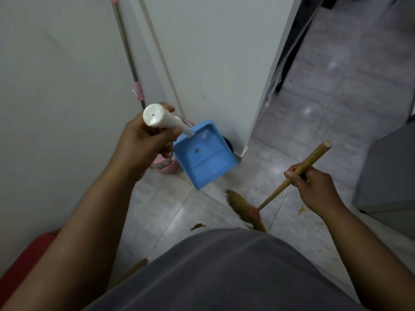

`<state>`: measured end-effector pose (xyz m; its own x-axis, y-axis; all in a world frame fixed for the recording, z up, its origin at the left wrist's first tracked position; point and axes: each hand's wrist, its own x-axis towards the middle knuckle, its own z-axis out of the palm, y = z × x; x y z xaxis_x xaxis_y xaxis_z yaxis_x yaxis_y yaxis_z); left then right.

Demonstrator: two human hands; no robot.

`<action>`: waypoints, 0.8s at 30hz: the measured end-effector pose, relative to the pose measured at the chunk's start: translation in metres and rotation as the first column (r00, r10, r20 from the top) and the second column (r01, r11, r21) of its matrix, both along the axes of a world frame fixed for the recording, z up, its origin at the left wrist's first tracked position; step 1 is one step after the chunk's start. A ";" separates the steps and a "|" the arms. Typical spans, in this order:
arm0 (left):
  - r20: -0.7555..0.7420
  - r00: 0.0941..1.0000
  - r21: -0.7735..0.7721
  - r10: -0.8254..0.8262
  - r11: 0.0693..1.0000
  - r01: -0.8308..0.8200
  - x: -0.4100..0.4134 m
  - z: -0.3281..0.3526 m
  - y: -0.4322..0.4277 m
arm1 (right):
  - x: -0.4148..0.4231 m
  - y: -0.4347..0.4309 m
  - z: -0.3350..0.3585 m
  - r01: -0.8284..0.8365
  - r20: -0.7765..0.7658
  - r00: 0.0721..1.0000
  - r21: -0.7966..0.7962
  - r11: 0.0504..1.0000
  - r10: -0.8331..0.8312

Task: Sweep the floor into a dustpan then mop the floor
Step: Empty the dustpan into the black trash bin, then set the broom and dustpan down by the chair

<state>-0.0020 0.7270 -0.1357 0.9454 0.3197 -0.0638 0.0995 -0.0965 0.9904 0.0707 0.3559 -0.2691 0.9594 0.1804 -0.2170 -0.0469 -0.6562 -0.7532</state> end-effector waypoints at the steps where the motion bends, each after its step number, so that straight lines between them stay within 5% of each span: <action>1: -0.008 1.000 0.059 -0.006 0.998 0.006 0.012 -0.001 0.004 | -0.004 0.002 0.003 0.028 0.009 1.000 -0.006 1.000 -0.028; 5: -0.049 0.995 0.254 -0.089 0.962 0.099 0.050 -0.013 0.013 | -0.023 0.005 0.015 0.152 0.031 0.988 -0.020 0.988 -0.152; 9: -0.138 0.962 0.482 -0.237 0.832 0.274 0.075 -0.036 0.011 | -0.051 -0.002 0.025 0.313 0.063 0.948 -0.009 0.950 -0.312; 12: -0.203 0.900 0.368 -0.386 0.822 0.435 0.084 -0.056 0.000 | -0.083 -0.006 0.029 0.435 0.072 0.899 -0.023 0.900 -0.433; 24: -0.260 0.642 0.321 -0.721 0.563 0.762 0.087 -0.095 -0.120 | -0.224 -0.062 0.040 0.772 0.124 0.635 -0.069 0.632 -0.763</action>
